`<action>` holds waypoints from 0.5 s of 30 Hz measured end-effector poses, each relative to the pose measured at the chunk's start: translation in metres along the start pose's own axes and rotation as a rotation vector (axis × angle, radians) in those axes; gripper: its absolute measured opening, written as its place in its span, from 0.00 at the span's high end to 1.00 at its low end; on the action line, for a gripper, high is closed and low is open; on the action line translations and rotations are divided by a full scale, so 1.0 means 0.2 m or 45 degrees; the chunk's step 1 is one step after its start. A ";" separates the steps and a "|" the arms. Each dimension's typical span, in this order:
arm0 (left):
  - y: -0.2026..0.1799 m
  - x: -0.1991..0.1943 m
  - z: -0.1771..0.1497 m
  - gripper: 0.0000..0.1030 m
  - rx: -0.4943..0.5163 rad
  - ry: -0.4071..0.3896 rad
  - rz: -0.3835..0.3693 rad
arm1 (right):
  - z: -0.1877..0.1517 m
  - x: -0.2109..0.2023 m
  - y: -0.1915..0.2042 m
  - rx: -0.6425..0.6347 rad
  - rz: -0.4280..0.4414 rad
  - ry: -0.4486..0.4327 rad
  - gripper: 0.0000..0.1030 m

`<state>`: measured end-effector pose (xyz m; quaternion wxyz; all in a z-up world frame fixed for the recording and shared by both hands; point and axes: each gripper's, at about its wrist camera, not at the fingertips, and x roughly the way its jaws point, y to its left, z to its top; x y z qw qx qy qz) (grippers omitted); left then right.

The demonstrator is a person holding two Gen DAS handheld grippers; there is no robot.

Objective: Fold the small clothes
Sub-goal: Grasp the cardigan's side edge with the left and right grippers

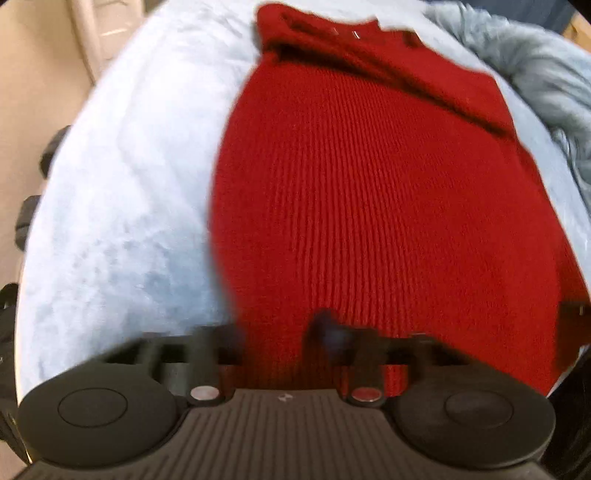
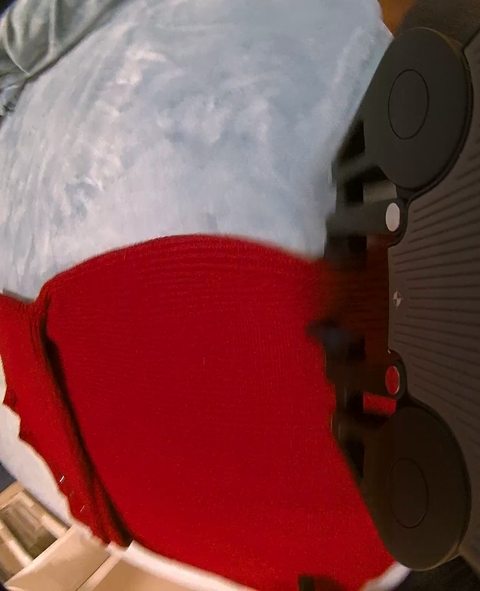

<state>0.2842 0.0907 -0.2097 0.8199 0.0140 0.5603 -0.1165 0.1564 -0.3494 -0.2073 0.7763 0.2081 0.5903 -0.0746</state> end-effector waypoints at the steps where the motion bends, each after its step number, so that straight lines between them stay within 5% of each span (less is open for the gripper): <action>1: 0.02 -0.02 0.00 0.80 -0.038 -0.001 -0.023 | 0.00 -0.01 -0.01 0.016 0.057 0.010 0.81; 6: 0.00 -0.19 0.02 0.82 -0.100 -0.066 -0.052 | 0.07 -0.14 -0.02 0.050 0.146 0.000 0.84; 15: -0.09 -0.57 -0.15 0.84 -0.077 -0.192 -0.100 | -0.06 -0.61 -0.06 0.024 0.259 -0.231 0.85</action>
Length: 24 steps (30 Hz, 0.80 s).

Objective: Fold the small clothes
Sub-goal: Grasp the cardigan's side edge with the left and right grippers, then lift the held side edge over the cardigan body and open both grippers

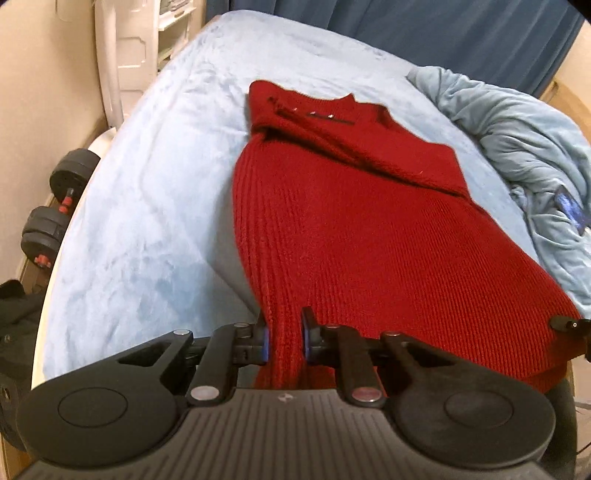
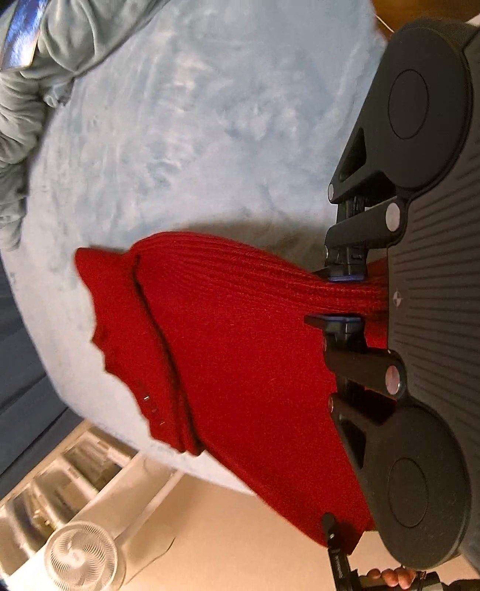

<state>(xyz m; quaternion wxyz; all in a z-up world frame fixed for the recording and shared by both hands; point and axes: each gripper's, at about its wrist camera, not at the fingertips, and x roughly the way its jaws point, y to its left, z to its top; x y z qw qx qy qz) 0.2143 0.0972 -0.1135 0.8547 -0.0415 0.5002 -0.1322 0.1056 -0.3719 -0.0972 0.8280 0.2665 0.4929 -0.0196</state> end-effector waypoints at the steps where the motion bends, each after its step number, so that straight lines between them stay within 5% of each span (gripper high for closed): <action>1: 0.00 -0.04 -0.04 0.84 0.001 0.004 -0.008 | -0.04 -0.05 -0.01 0.012 0.012 -0.005 0.85; 8: 0.06 -0.22 -0.48 0.84 -0.077 0.117 -0.045 | -0.38 -0.28 -0.14 0.164 0.021 0.072 0.84; 13: 0.12 -0.18 -0.45 0.84 -0.184 0.167 -0.018 | -0.39 -0.28 -0.20 0.274 0.015 0.144 0.84; 17: 0.12 -0.15 -0.12 0.84 -0.199 0.143 -0.047 | -0.14 -0.24 -0.15 0.295 0.075 0.162 0.84; 21: 0.11 -0.03 0.48 0.90 -0.143 0.019 -0.011 | 0.39 -0.10 -0.09 0.296 0.103 0.102 0.84; 23: 0.13 0.11 0.79 0.82 -0.194 -0.037 0.005 | 0.68 0.04 -0.08 0.339 0.080 0.031 0.83; 24: 0.15 0.19 0.94 0.75 -0.231 -0.085 0.016 | 0.78 0.12 -0.09 0.387 0.070 0.011 0.73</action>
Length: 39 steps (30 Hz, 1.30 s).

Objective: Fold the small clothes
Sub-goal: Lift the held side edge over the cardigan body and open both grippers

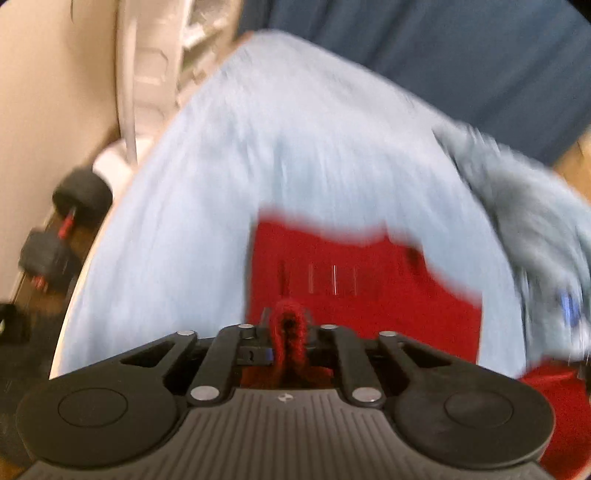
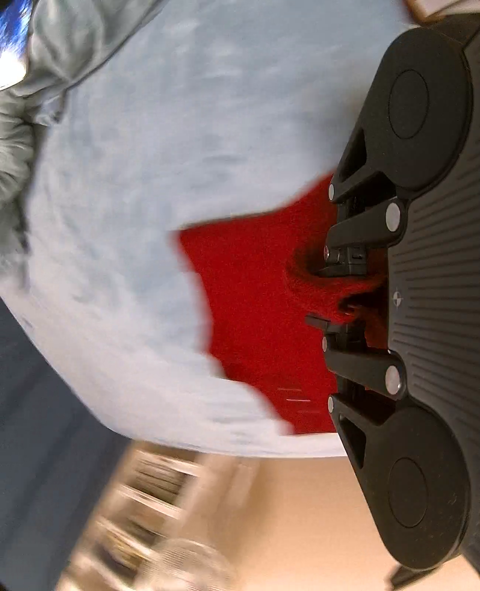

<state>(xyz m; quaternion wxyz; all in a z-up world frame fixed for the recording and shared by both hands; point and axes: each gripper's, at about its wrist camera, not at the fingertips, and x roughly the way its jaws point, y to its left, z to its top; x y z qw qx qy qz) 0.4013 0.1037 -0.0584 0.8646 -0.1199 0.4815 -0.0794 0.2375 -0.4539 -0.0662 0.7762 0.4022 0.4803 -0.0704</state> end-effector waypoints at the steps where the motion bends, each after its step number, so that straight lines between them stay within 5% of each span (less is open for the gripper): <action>1: -0.01 0.09 0.12 0.49 -0.015 -0.055 0.046 | 0.12 0.10 0.00 0.068 -0.005 -0.032 0.63; 2: -0.01 0.16 0.22 0.24 -0.043 -0.099 0.145 | 0.20 0.18 -0.01 0.115 -0.026 -0.072 0.37; 3: 0.00 0.24 0.29 0.18 -0.085 -0.140 0.256 | 0.25 0.24 -0.02 0.132 -0.062 -0.123 0.25; 5: 0.03 0.34 0.35 0.16 -0.139 -0.170 0.327 | 0.27 0.29 -0.08 0.168 -0.135 -0.265 0.23; 8: 0.09 0.46 0.29 0.16 -0.157 -0.093 0.229 | 0.18 0.34 -0.23 0.169 -0.063 -0.245 0.23; 13: 0.08 0.67 0.06 0.16 0.027 0.013 0.200 | 0.02 0.49 -0.40 0.080 -0.165 -0.224 0.23; 18: -0.06 0.79 -0.04 0.16 0.248 0.051 0.254 | 0.04 0.69 -0.43 0.206 -0.124 -0.206 0.24; 19: -0.09 0.80 -0.05 0.23 0.288 0.041 0.265 | 0.04 0.71 -0.42 0.201 -0.123 -0.212 0.26; 20: -0.11 0.81 -0.05 0.58 0.321 0.026 0.270 | 0.04 0.74 -0.40 0.169 -0.124 -0.212 0.45; 21: -0.12 0.82 -0.05 0.79 0.344 0.034 0.256 | 0.05 0.76 -0.38 0.129 -0.122 -0.206 0.70; 22: -0.13 0.83 -0.04 0.84 0.336 0.046 0.250 | 0.05 0.76 -0.34 0.075 -0.149 -0.209 0.71; 23: -0.13 0.81 -0.04 0.86 0.328 0.019 0.252 | 0.05 0.75 -0.31 0.032 -0.179 -0.240 0.84; 27: -0.14 0.55 -0.05 0.87 0.338 -0.121 0.223 | 0.00 0.57 -0.18 -0.128 -0.160 -0.368 0.86; 30: -0.07 0.26 -0.03 0.87 0.250 -0.241 0.084 | -0.04 0.34 -0.05 -0.259 -0.046 -0.498 0.86; 33: -0.06 0.09 0.02 0.87 0.252 -0.389 0.095 | -0.07 0.15 0.04 -0.340 0.085 -0.666 0.86; 36: -0.01 0.16 0.13 0.87 0.189 -0.396 0.126 | 0.00 0.15 0.03 -0.297 0.072 -0.753 0.86; 39: 0.04 0.47 0.17 0.87 0.166 -0.239 0.175 | 0.12 0.35 -0.10 -0.169 -0.003 -0.653 0.86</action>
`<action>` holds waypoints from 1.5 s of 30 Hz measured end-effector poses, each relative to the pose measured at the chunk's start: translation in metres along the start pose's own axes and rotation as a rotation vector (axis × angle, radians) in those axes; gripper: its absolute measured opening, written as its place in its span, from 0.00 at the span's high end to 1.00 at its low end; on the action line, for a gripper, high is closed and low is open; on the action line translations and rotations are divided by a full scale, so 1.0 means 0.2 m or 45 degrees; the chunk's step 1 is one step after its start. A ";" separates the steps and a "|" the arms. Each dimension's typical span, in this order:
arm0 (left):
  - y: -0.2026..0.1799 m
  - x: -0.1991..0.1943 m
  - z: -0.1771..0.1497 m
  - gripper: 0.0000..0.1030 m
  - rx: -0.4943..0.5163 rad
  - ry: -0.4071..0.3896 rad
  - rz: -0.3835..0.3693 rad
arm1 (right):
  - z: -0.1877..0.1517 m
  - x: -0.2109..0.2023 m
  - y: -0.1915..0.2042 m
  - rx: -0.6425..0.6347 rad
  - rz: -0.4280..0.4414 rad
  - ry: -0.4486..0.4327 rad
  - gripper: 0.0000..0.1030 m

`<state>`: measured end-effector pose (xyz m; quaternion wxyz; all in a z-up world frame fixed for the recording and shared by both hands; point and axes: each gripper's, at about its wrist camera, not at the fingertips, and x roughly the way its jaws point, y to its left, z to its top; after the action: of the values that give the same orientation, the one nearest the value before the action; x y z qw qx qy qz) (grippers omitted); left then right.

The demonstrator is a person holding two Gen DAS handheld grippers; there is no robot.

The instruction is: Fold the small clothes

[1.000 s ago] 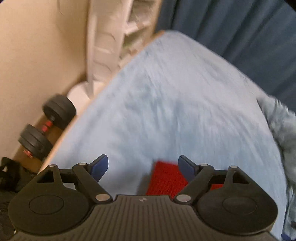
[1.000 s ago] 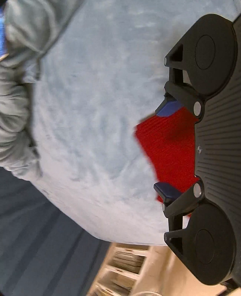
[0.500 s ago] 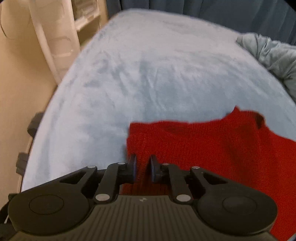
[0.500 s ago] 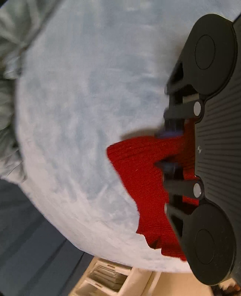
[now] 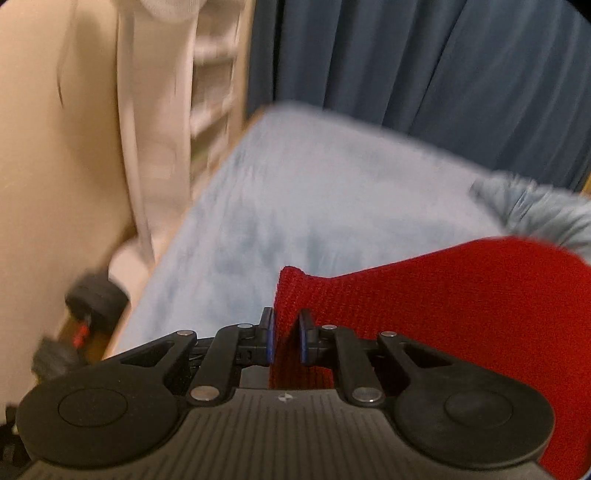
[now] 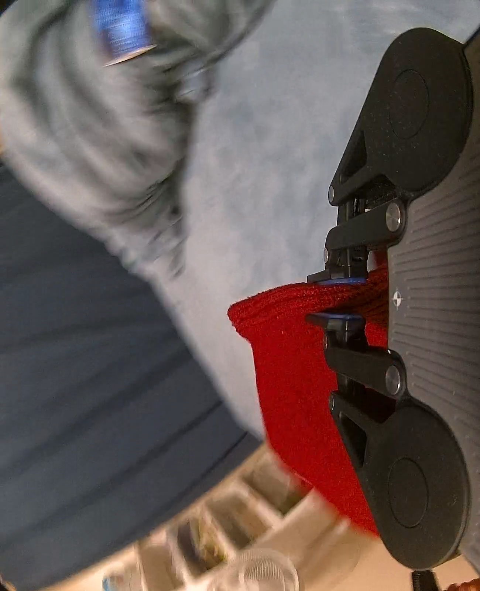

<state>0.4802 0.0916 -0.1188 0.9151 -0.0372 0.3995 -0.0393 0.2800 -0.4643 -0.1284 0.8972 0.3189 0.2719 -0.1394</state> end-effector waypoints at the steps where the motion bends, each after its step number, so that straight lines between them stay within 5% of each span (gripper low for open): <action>1: -0.01 0.12 -0.03 0.87 0.021 0.062 0.031 | -0.03 0.09 -0.04 0.017 -0.045 0.059 0.86; 4: -0.09 0.44 -0.17 0.84 0.149 0.231 0.168 | -0.19 0.38 -0.14 -0.019 -0.245 0.253 0.86; 9: -0.12 0.52 -0.20 0.76 0.199 0.161 0.239 | -0.29 0.46 -0.18 -0.014 -0.291 0.257 0.81; 14: -0.06 0.44 -0.22 0.18 0.251 0.092 0.346 | -0.25 0.43 -0.32 0.176 -0.275 0.297 0.45; 17: -0.02 0.34 -0.24 0.07 0.231 0.074 0.384 | -0.27 0.37 -0.45 0.470 -0.241 0.316 0.43; 20: -0.04 0.22 -0.30 0.00 0.298 0.048 0.440 | -0.29 0.29 -0.44 0.545 -0.257 0.327 0.39; 23: -0.09 0.01 -0.42 0.00 0.337 -0.010 0.373 | -0.30 0.14 -0.32 0.472 -0.273 0.265 0.39; 28: -0.15 -0.13 -0.67 0.00 0.389 0.055 0.248 | -0.41 -0.08 -0.07 0.027 -0.211 0.214 0.41; 30: -0.15 -0.06 -0.77 0.00 0.430 0.103 0.335 | -0.51 -0.06 -0.04 -0.126 -0.293 0.261 0.68; 31: -0.14 -0.02 -0.80 0.00 0.436 0.130 0.357 | -0.56 -0.02 -0.06 -0.160 -0.383 0.333 0.73; 32: -0.13 -0.02 -0.82 0.00 0.420 0.140 0.367 | -0.61 0.02 -0.11 -0.154 -0.451 0.398 0.70; 37: -0.11 -0.14 -0.83 0.00 0.397 0.119 0.395 | -0.64 -0.13 -0.15 -0.095 -0.464 0.348 0.63; 38: -0.11 -0.19 -0.84 0.00 0.406 0.122 0.407 | -0.64 -0.17 -0.15 -0.086 -0.477 0.352 0.55; 42: -0.20 -0.48 -0.85 0.00 0.355 0.164 0.396 | -0.61 -0.43 -0.02 -0.131 -0.453 0.299 0.53; 45: -0.34 -0.74 -0.87 0.00 0.268 0.211 0.355 | -0.62 -0.69 0.21 -0.233 -0.351 0.248 0.29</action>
<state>0.2481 0.0330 -0.1222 0.8745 0.1178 0.4684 0.0435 0.1361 -0.3426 -0.1081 0.8642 0.2075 0.4103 -0.2042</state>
